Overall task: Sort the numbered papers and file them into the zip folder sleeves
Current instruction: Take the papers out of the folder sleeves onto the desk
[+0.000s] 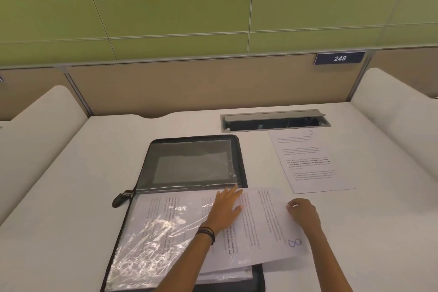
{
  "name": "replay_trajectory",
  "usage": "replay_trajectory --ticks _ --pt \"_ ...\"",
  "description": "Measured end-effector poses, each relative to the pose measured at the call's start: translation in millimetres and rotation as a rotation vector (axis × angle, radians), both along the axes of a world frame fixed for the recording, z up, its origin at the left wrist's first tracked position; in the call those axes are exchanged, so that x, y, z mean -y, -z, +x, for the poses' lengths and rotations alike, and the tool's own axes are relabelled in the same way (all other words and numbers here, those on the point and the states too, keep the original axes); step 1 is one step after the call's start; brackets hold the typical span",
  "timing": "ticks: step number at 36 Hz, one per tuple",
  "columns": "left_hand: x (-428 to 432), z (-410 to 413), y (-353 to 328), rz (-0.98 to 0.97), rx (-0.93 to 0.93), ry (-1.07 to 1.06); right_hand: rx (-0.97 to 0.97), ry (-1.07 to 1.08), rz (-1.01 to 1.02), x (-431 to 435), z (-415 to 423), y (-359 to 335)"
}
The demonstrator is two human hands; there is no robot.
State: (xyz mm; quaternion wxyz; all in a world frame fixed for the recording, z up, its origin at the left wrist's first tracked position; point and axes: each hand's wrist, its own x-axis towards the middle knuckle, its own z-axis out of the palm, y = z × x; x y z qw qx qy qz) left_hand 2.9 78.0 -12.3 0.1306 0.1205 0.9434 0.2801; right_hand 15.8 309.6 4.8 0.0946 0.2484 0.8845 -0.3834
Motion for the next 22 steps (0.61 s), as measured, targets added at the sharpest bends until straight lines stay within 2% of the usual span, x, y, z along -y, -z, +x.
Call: replay_trajectory --ticks 9,14,22 --pt "-34.9 -18.8 -5.2 0.006 0.057 0.083 -0.104 0.155 0.008 -44.6 15.8 -6.4" --pt "-45.2 -28.6 -13.7 -0.008 0.026 0.107 -0.137 0.209 0.024 -70.1 25.3 -9.3" --pt "-60.3 -44.4 -24.3 -0.031 0.117 0.151 -0.156 0.301 0.042 -101.9 41.2 -11.1"
